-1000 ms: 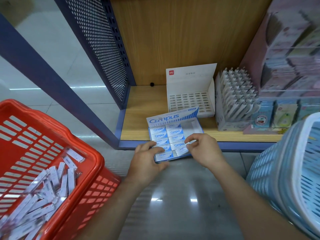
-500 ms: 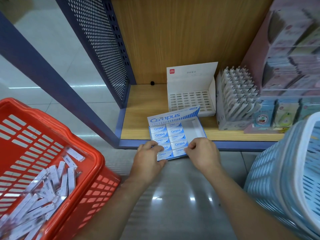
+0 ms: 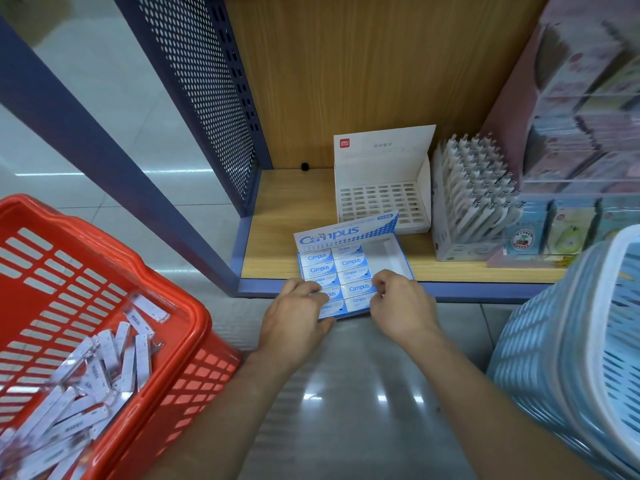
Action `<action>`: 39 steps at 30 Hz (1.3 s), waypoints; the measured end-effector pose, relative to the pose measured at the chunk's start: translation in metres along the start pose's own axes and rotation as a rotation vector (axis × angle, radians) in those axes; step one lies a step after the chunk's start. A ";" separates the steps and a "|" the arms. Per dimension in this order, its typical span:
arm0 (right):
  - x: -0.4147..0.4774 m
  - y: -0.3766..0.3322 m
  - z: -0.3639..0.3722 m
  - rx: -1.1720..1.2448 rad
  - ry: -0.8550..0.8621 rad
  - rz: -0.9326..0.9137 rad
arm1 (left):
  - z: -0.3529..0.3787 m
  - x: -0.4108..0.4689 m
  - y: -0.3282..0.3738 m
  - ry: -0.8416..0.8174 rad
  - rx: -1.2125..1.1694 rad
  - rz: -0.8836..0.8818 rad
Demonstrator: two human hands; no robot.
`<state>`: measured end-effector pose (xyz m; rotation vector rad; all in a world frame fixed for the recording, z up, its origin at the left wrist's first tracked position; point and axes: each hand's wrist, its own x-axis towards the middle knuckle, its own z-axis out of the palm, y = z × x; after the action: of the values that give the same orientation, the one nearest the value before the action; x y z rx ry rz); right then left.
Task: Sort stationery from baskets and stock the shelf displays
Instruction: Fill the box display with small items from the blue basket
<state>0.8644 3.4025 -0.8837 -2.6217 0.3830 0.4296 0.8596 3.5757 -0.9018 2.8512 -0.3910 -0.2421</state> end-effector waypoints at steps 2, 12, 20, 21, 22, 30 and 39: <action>-0.003 -0.010 -0.010 -0.026 0.016 -0.049 | -0.003 0.001 0.002 -0.003 -0.007 0.007; -0.011 -0.066 -0.143 -0.016 0.007 -0.388 | -0.066 0.008 0.043 0.251 -0.438 -0.040; -0.043 0.007 -0.241 0.044 -0.201 -0.403 | -0.148 0.024 0.118 0.144 -0.591 0.197; -0.049 0.025 -0.250 0.087 -0.207 -0.375 | -0.156 0.026 0.132 0.098 -0.570 0.243; -0.055 0.043 -0.258 0.124 -0.202 -0.348 | -0.164 0.027 0.146 0.051 -0.536 0.288; -0.086 0.192 -0.250 0.501 -0.100 -0.019 | -0.167 0.037 0.251 -0.198 -0.048 0.681; -0.092 0.297 -0.156 0.495 -0.176 0.311 | -0.050 0.021 0.336 -0.536 0.169 0.759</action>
<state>0.7175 3.0915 -0.8332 -2.0332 0.7380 0.5767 0.8084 3.2682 -0.7661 2.5054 -1.5956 -0.8324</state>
